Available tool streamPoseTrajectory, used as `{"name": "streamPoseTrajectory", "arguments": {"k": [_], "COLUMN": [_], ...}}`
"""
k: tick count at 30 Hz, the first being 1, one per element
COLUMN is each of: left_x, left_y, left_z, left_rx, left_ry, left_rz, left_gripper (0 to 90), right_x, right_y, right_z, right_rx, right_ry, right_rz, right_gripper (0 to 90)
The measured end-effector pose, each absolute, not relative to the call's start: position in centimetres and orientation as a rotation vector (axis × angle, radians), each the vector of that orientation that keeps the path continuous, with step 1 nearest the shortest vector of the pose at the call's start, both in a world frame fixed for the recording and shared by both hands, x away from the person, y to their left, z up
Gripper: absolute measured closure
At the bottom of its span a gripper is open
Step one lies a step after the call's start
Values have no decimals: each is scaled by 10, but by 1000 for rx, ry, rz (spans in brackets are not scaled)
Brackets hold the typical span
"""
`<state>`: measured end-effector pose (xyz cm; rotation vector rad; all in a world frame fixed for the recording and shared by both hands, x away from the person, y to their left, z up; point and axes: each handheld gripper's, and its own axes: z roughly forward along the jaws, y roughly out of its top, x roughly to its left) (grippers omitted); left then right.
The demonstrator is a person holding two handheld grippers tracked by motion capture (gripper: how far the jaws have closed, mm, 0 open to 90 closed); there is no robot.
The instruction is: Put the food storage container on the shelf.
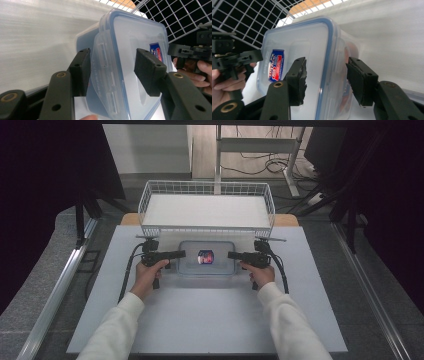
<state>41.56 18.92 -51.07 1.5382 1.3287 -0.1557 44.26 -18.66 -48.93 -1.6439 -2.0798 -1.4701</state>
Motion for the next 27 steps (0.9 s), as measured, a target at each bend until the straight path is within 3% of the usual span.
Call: {"name": "streamPoseTrajectory", "arguments": {"k": [10,19,27], "left_x": [399,339,291], "left_y": [191,191,189], "left_z": [-495,-472,-479], "left_rx": [1589,1760,1842], "left_ry": [1264,1142,1084], "left_rz": [-70,31,76], "left_gripper": [373,312,298], "right_x": [426,375,331], "right_y": [-189,-191,-173], "right_z": [-476,-449,-461], "right_rx": [-1656,-1350,-1126], "right_ry": [-2139,-2524,-2740], "right_rz": [-1564,-1573,-1499], "right_gripper": [417,416,469]}}
